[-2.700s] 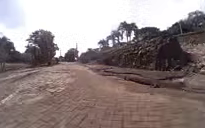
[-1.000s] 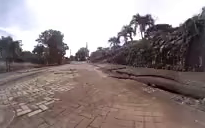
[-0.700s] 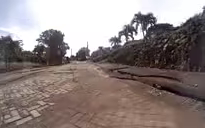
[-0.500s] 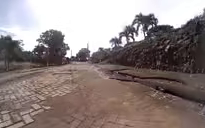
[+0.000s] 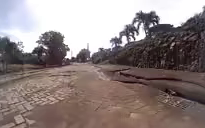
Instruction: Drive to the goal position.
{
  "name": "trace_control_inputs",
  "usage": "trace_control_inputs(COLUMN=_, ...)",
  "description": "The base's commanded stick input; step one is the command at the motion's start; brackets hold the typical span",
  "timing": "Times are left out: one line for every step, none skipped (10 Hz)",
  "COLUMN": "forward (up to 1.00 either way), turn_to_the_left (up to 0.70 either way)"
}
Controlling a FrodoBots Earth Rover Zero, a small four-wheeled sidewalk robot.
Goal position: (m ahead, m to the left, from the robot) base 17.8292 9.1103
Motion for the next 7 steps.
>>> trace_control_inputs(forward=0.70, turn_to_the_left=0.00)
trace_control_inputs(forward=0.70, turn_to_the_left=0.00)
trace_control_inputs(forward=0.70, turn_to_the_left=0.00)
trace_control_inputs(forward=0.70, turn_to_the_left=0.25)
trace_control_inputs(forward=0.70, turn_to_the_left=0.04)
trace_control_inputs(forward=0.70, turn_to_the_left=0.00)
trace_control_inputs(forward=0.70, turn_to_the_left=0.00)
